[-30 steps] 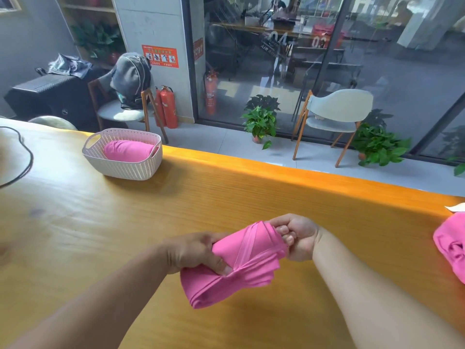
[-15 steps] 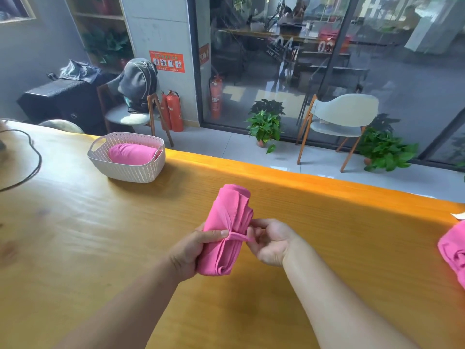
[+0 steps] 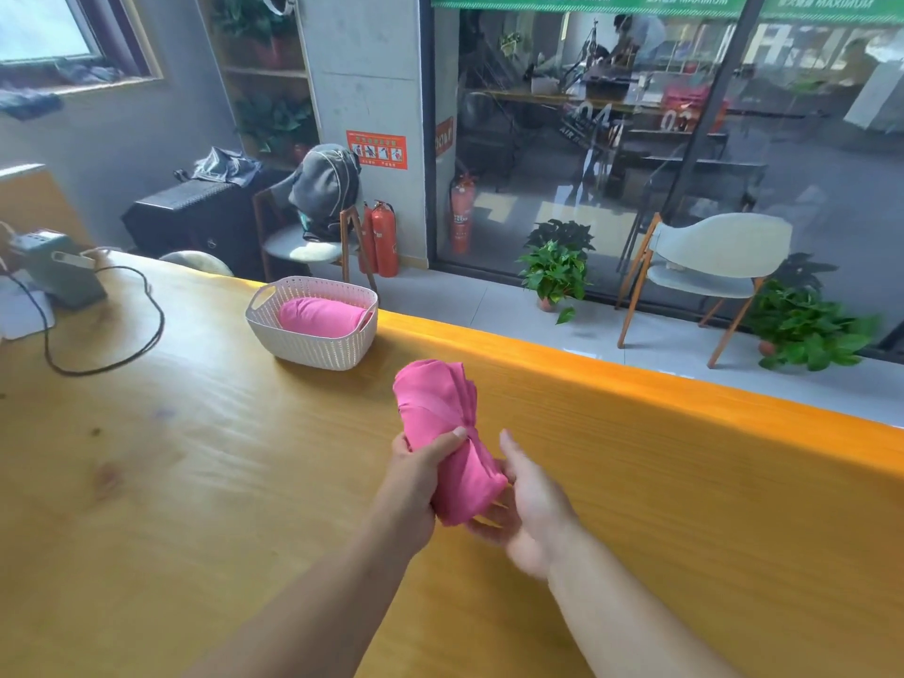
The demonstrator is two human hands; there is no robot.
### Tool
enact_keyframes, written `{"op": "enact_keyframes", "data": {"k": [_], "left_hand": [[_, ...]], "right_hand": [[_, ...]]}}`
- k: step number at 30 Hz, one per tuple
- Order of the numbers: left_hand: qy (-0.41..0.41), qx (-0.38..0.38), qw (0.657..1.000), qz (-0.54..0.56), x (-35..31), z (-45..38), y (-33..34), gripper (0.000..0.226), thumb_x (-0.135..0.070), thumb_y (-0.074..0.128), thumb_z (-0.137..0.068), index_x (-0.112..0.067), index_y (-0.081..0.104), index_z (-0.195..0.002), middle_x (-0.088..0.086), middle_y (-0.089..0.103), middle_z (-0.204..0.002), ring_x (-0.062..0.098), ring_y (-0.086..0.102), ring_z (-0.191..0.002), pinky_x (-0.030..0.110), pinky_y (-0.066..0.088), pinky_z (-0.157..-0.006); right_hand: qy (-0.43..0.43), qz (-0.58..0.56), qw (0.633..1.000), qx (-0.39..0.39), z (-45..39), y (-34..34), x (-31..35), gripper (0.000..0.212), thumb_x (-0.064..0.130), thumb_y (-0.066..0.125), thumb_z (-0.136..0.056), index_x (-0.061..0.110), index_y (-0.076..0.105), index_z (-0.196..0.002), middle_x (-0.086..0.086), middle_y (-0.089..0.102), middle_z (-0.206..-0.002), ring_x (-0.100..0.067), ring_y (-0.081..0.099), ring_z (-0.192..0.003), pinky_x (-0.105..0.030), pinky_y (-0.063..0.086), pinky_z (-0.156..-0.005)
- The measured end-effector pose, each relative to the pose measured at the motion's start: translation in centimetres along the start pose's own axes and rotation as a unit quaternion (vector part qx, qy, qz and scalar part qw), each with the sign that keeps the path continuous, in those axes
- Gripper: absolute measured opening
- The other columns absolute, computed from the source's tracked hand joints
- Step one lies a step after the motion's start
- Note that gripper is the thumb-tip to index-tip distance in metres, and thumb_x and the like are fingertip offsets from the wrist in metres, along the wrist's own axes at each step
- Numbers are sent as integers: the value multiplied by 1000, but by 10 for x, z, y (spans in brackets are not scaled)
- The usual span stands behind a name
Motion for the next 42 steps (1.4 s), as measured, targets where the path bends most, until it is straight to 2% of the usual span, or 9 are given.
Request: {"op": "enact_keyframes", "data": {"k": [4,6,10,15,23,26,29,34,42], "left_hand": [[17,-86,996,16,-21,4,-21,72,-25,83,-75,-18,35,-127,13,63,-113,31,69,-94,40,58,-60],[18,-96,995,19,-28,4,-32,82,-44,84,-69,-23,32,-129,9,60,-119,29,67,-101,43,59,-73],[95,-136,985,-52,-86,-5,-76,90,-56,71,-72,-24,29,-145,0,50,-135,22,54,-120,46,44,-104],[182,-65,972,-137,-165,-42,-106,27,-12,57,-93,-24,59,-117,-2,65,-111,12,59,-98,20,48,-77],[243,-107,935,-234,-267,-112,-162,32,-29,68,-90,-25,57,-120,0,63,-107,19,62,-99,36,52,-88],[245,-130,920,-275,-295,-142,-173,34,-38,64,-91,-24,56,-121,2,62,-116,20,61,-101,34,53,-81],[222,-139,903,-341,-315,-181,-189,43,-40,62,-93,-20,54,-130,6,61,-123,24,60,-104,40,53,-89],[193,-157,833,-493,-330,-224,-203,38,-39,55,-96,-17,56,-127,7,63,-120,23,57,-97,34,48,-83],[142,-125,617,-764,-298,-249,-202,29,-16,40,-91,-15,55,-116,6,56,-115,24,53,-104,42,30,-97]], "right_hand": [[-148,46,986,68,15,46,14,50,18,78,-80,24,56,-125,-4,73,-112,-19,70,-101,-27,54,-76],[-178,63,981,41,12,49,18,50,8,77,-82,18,55,-126,-9,73,-108,-24,72,-95,-30,57,-73],[-142,21,989,22,-4,62,27,55,18,82,-75,12,54,-123,-13,72,-98,-24,71,-78,-36,56,-63],[-89,9,995,35,-34,109,53,31,33,68,-85,16,67,-110,-10,66,-78,-27,63,-66,-27,47,-50],[-188,80,960,-190,-107,194,134,61,59,45,-96,8,42,-130,-11,53,-117,-29,62,-89,-37,59,-57],[-202,174,938,-223,-132,224,153,62,56,42,-98,10,36,-139,-8,50,-114,-26,61,-83,-48,60,-76],[-169,246,926,-229,-162,245,162,57,48,43,-98,8,41,-139,-10,54,-109,-28,67,-81,-40,60,-71],[-124,334,903,-242,-192,257,158,40,32,51,-98,7,52,-129,-11,62,-72,-16,56,-44,-21,32,-42],[-78,537,801,-254,-211,258,153,38,38,59,-91,9,53,-67,-4,55,-47,-21,53,-53,-26,43,-59]]}}
Point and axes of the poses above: each hand's wrist, its own z-axis away from the middle knuckle, its own y-axis out of the palm, x = y × z, the point moved 10 cm from there along -z, towards the middle knuckle
